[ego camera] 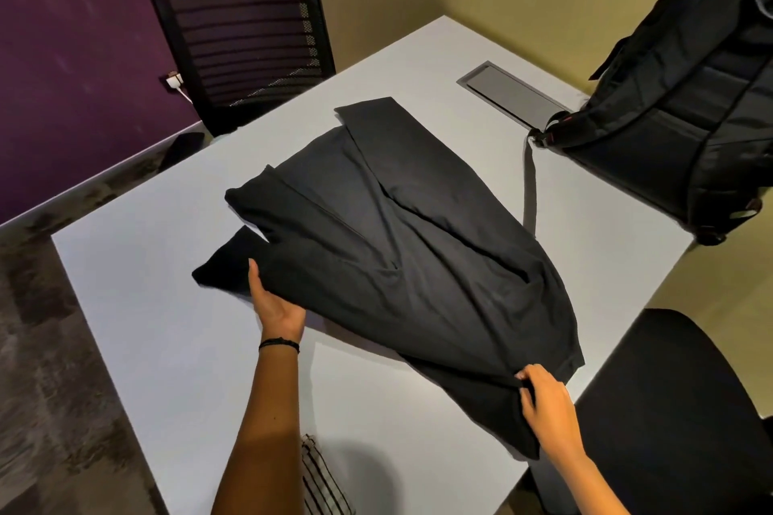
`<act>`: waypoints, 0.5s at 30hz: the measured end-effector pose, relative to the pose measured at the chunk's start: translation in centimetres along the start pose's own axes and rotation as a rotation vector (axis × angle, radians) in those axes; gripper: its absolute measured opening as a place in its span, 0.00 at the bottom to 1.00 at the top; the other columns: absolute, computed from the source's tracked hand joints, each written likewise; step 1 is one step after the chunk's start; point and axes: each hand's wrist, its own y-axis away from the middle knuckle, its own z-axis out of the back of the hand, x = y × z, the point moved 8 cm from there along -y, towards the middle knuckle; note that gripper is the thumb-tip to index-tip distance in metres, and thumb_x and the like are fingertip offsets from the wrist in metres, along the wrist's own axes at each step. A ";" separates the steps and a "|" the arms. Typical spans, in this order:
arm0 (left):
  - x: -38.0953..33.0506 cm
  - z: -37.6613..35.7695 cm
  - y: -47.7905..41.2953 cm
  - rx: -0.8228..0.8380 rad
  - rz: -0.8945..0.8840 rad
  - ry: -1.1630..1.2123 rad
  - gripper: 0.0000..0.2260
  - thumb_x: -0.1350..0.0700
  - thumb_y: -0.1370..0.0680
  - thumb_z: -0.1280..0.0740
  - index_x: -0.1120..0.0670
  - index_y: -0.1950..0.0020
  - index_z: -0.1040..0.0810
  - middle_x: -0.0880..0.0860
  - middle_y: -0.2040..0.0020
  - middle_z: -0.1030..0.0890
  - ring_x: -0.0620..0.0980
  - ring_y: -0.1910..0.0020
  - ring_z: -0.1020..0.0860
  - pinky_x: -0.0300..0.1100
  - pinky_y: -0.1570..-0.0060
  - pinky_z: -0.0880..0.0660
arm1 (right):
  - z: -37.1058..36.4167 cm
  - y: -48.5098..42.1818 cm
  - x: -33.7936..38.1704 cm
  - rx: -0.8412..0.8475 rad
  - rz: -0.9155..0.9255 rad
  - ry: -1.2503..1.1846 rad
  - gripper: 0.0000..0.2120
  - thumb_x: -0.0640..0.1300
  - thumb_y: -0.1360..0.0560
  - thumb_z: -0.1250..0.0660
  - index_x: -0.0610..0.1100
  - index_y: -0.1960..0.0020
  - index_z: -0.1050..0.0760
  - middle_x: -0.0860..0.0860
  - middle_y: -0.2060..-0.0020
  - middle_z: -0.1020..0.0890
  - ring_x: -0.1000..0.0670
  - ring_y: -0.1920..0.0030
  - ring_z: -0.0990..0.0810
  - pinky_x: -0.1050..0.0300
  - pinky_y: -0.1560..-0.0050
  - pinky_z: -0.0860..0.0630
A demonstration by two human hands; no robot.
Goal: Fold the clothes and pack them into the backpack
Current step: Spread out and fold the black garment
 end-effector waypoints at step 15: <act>-3.9 -8.6 -5.1 0.038 -0.200 -1.037 0.29 0.50 0.27 0.28 0.59 0.30 0.32 0.55 0.34 0.26 0.53 0.36 0.27 0.47 0.34 0.30 | 1.7 -0.2 -0.4 -0.062 0.013 -0.051 0.12 0.30 0.30 0.34 0.46 0.60 0.30 0.54 0.64 0.24 0.52 0.66 0.25 0.61 0.67 0.32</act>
